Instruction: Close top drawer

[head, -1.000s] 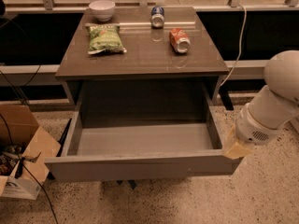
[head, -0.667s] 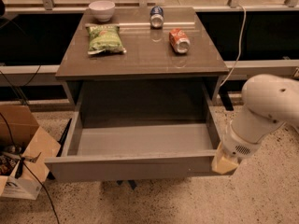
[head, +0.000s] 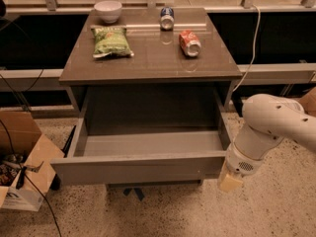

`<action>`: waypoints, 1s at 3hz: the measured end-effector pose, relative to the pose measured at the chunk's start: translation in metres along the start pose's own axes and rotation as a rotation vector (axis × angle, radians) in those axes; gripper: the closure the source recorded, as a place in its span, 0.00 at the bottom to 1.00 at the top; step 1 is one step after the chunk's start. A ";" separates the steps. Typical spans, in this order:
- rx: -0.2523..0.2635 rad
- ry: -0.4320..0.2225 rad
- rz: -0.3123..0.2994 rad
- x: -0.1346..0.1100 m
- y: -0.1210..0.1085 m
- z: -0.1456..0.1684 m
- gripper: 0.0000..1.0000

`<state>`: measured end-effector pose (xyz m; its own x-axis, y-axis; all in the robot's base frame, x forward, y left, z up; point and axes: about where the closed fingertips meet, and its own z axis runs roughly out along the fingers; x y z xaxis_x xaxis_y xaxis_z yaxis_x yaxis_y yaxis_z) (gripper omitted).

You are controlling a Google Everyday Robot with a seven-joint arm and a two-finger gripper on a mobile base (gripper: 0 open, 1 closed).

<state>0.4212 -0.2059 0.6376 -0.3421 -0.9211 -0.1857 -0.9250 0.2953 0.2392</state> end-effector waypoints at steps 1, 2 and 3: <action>0.075 -0.063 -0.054 -0.035 -0.056 0.001 1.00; 0.073 -0.061 -0.054 -0.034 -0.055 0.002 1.00; 0.113 -0.050 -0.076 -0.047 -0.066 -0.001 1.00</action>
Offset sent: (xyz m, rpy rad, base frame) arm 0.1876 0.0525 -0.0264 0.1445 -0.2787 0.0845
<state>0.4989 -0.1824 0.6318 -0.2755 -0.9289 -0.2475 -0.9603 0.2543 0.1146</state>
